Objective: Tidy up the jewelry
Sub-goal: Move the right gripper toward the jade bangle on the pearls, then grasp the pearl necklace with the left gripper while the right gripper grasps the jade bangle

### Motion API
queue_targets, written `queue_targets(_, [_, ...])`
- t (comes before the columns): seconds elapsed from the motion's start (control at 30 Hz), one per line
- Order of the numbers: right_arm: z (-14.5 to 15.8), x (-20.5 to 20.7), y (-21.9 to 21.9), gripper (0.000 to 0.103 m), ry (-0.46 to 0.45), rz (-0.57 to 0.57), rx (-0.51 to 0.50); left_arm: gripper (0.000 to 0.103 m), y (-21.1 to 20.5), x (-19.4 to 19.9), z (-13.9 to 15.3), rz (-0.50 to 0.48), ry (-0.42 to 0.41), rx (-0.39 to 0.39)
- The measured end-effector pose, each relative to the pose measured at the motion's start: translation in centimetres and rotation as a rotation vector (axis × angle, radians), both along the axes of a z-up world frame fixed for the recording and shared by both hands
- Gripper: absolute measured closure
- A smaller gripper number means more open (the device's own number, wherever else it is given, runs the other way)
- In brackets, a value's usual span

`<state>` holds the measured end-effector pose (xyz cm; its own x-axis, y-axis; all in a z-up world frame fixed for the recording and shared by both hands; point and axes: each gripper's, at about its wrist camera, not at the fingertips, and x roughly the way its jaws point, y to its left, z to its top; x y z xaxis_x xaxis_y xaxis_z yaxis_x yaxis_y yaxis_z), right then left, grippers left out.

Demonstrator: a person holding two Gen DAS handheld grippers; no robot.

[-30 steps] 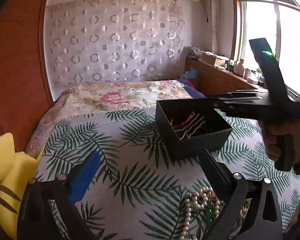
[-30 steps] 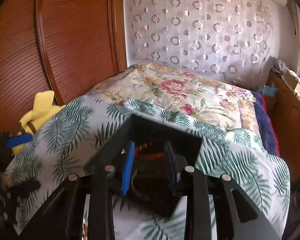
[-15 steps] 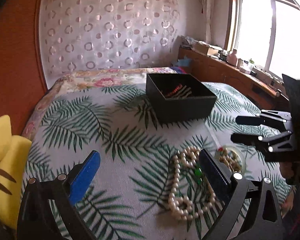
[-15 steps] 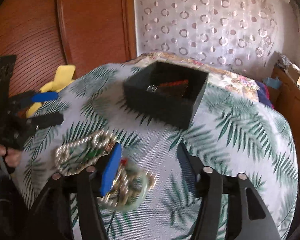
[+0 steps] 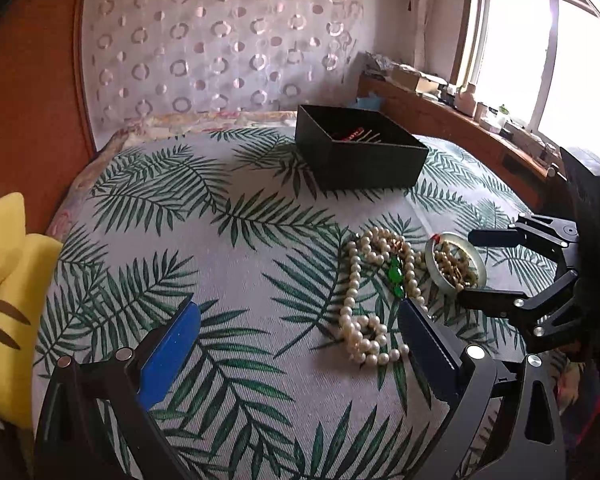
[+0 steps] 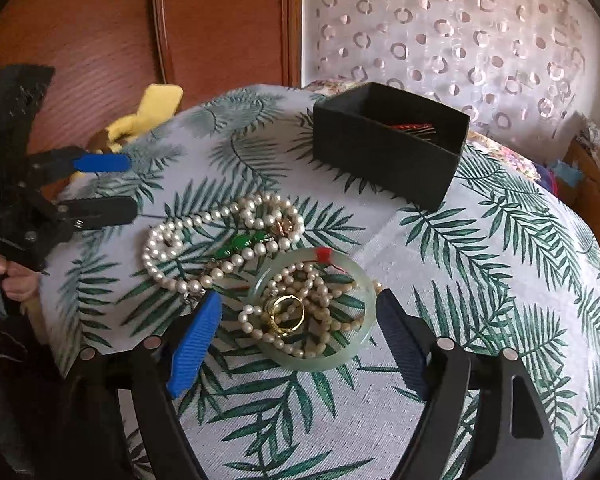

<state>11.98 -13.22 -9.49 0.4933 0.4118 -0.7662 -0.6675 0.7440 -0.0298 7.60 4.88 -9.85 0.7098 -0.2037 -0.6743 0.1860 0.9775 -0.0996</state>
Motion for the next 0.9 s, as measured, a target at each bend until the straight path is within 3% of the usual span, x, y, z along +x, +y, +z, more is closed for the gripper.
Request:
queue_targets(0.17, [-0.7,0.3,0.4,0.021,-0.008,-0.009,-0.061,0.008,-0.3,0.0,-0.2,-0.005,0.007,0.004])
queue_targets(0.23, [-0.7,0.7,0.1,0.022,-0.003,-0.017,-0.055,0.008,-0.4,0.0,-0.3,-0.005,0.008,0.006])
queue_targets(0.27, [-0.7,0.8,0.1,0.029,0.001,-0.017,-0.050,0.008,-0.4,0.1,-0.3,-0.005,0.009,0.004])
queue_targets(0.7, [1.9,-1.5,-1.7,0.029,-0.058,-0.038,0.048,0.009,-1.6,0.0,-0.8,-0.050,0.028,0.004])
queue_targets(0.9, [2.2,-1.9,-2.7,0.029,-0.056,-0.054,0.061,0.051,-2.2,0.4,-1.1,-0.095,0.053,-0.018])
